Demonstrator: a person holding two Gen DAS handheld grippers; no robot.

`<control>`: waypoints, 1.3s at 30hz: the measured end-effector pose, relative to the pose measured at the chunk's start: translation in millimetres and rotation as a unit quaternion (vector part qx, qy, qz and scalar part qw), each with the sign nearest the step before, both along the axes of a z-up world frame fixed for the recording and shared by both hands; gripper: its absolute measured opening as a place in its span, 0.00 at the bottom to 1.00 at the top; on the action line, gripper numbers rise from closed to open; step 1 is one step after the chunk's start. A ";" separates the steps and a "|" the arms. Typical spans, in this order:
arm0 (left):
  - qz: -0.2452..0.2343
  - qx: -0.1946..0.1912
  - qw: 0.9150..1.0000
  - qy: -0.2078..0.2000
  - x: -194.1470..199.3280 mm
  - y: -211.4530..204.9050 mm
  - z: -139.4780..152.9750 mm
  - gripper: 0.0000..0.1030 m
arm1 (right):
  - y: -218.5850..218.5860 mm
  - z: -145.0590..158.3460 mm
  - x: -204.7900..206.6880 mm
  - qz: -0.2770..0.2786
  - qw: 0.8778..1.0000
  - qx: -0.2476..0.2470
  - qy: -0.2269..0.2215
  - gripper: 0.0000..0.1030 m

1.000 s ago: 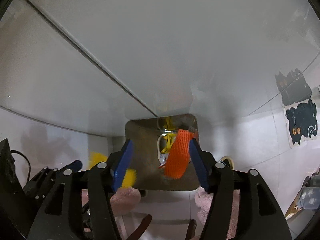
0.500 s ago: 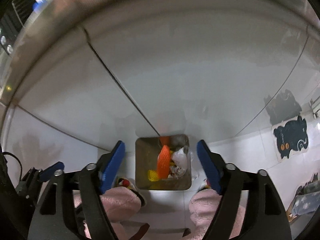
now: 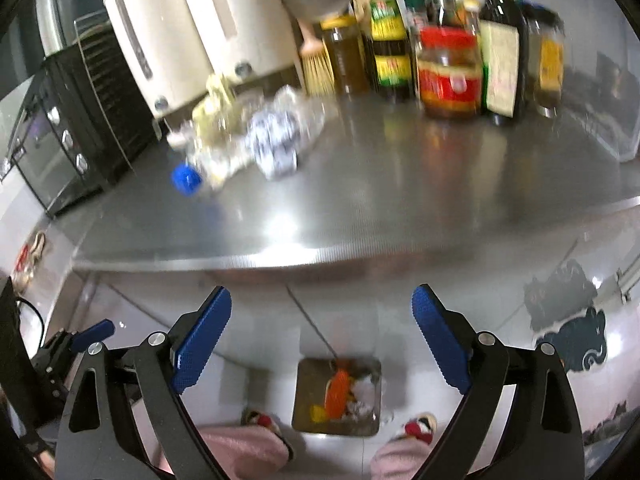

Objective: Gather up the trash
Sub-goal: 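Raise both tools toward the foil and plastic bottle on the counter, then grasp the clear bottle by its blue cap with the left tool while the right tool grasps the foil ball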

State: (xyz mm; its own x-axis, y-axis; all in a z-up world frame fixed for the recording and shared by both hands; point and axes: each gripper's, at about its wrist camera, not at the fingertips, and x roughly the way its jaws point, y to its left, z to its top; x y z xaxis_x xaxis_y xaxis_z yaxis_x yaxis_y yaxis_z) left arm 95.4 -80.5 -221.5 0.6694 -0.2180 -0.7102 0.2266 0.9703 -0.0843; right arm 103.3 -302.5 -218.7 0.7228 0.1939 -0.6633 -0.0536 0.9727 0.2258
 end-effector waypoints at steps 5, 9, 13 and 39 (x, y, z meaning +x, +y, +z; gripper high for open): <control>-0.002 0.006 0.999 -0.033 31.9 2.3 36.6 0.92 | -0.7 21.6 42.6 0.004 1.000 -0.003 -0.011 0.90; -0.005 0.010 0.999 -0.047 58.5 2.8 53.9 0.91 | 5.6 33.6 69.9 0.012 1.000 0.014 -0.013 0.79; -0.013 0.008 0.999 -0.046 83.7 1.9 59.4 0.77 | 14.8 37.6 101.9 0.028 0.999 0.040 0.000 0.48; -0.063 0.014 0.998 0.005 172.2 -23.2 31.1 0.38 | 58.7 9.0 171.3 0.054 0.998 -0.001 0.043 0.55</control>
State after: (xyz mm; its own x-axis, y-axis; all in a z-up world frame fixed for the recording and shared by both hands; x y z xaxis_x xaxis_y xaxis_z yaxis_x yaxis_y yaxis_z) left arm 267.6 -103.7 -190.4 0.6311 -0.2802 -0.7234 0.3457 0.9364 -0.0610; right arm 274.6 -243.7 -209.7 0.6383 0.2664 -0.7223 -0.1395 0.9627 0.2319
